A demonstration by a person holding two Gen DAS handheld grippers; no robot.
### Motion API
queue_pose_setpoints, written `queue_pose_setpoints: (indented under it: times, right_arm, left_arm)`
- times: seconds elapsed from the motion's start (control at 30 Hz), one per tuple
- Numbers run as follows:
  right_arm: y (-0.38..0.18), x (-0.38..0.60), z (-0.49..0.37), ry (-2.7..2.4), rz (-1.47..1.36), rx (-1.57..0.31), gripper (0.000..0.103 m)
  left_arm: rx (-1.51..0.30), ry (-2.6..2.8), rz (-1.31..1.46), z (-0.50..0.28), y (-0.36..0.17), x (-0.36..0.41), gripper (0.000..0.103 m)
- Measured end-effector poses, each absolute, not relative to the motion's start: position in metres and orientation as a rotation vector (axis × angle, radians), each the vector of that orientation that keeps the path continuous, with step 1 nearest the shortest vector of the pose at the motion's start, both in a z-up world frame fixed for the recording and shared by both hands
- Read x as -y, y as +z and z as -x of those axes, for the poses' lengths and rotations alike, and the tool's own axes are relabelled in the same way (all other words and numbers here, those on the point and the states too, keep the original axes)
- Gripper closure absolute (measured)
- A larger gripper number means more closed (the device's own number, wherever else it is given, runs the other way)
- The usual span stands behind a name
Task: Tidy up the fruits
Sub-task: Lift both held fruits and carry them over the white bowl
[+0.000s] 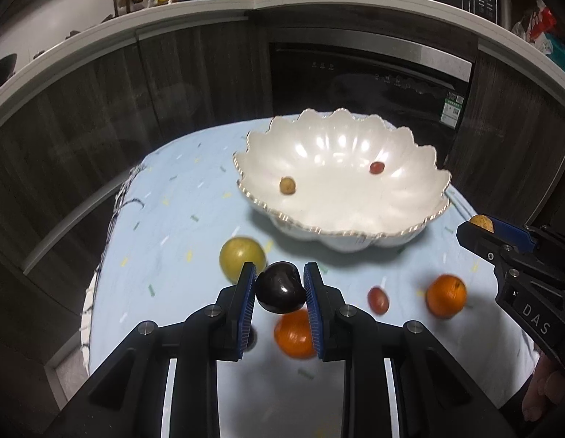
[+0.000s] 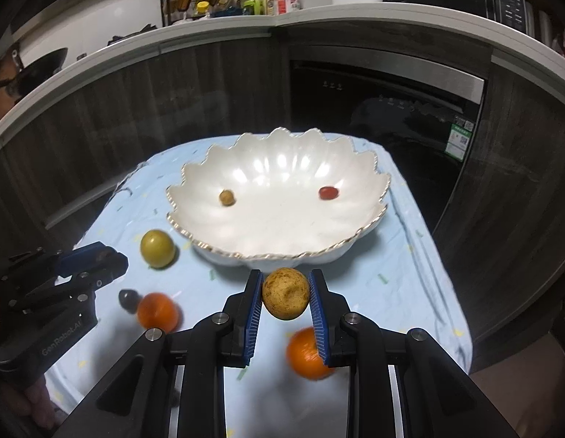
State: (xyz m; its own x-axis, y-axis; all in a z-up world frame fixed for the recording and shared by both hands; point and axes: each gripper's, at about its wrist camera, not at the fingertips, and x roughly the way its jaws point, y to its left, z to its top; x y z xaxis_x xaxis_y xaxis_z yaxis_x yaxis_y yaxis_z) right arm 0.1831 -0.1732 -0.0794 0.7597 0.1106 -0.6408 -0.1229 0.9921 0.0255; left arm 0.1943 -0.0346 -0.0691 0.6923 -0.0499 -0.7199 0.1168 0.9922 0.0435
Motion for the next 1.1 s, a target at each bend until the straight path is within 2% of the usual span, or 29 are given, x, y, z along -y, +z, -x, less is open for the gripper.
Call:
queue_pose_setpoints:
  times: [1.1]
  right_arm:
    - [-0.034, 0.203, -0.243, 0.071, 0.025, -0.672, 0.076]
  left_arm:
    - [-0.817, -0.114, -0.068, -0.269, -0.041, 0.058, 0.076]
